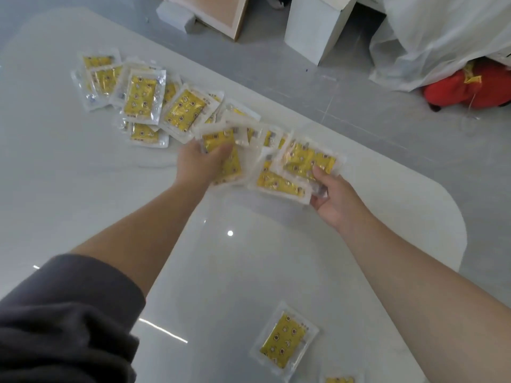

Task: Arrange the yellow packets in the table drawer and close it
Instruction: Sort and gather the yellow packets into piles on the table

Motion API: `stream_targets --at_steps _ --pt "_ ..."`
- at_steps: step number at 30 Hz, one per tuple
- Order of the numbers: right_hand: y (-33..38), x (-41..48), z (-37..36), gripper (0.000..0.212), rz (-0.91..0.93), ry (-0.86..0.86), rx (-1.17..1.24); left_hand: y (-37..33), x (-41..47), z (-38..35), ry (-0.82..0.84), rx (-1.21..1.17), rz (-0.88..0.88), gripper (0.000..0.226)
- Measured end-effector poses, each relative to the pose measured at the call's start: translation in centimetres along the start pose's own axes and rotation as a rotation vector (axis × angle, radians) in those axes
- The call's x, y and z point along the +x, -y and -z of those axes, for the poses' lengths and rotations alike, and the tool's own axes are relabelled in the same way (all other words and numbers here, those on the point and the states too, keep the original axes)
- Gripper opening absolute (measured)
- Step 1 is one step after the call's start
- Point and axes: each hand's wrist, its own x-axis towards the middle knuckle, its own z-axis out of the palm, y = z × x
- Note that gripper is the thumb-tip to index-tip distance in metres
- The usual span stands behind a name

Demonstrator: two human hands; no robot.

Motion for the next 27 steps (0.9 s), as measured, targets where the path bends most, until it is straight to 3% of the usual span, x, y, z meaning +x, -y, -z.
stream_targets --at_steps 2,5,8,11,13,15,17,19,21,27 --pt "0.6 1.3 -1.8 0.012 0.019 -0.071 0.019 -1.4 2.6 -0.2 -0.037 0.1 0.016 0.039" --pt "0.2 2.9 -2.7 0.02 -0.015 -0.223 -0.198 -1.8 4.7 -0.4 -0.017 0.424 0.101 0.037" --pt "-1.0 2.6 -1.7 0.023 -0.067 -0.285 -0.405 -1.4 4.6 0.1 -0.021 0.58 0.127 0.04" --pt "-1.5 1.6 -0.6 0.026 -0.013 -0.235 -0.418 -0.9 3.9 0.9 -0.083 0.698 -0.028 0.042" --pt "-1.2 1.1 -0.2 0.031 -0.042 -0.194 -0.353 -0.9 3.5 0.9 -0.024 0.467 -0.076 0.047" --pt "-1.5 0.4 0.1 0.04 -0.176 -0.176 -0.464 -0.8 3.4 0.1 0.067 0.274 -0.039 0.048" --pt "-2.5 -0.7 0.7 0.047 -0.293 -0.138 -0.695 -0.6 2.9 -1.0 0.151 0.238 0.078 0.046" --pt "-3.6 -2.0 1.8 0.044 -0.287 -0.111 -0.886 -0.1 1.4 -2.0 0.145 0.348 0.2 0.05" --pt "-4.7 -3.7 3.7 0.035 -0.192 -0.078 -1.058 1.3 -1.1 -2.6 0.121 0.542 0.189 0.057" --pt "-9.5 -9.7 11.4 0.019 -0.072 -0.014 -1.455 8.2 -14.3 -3.4 0.432 0.913 0.071 0.041"
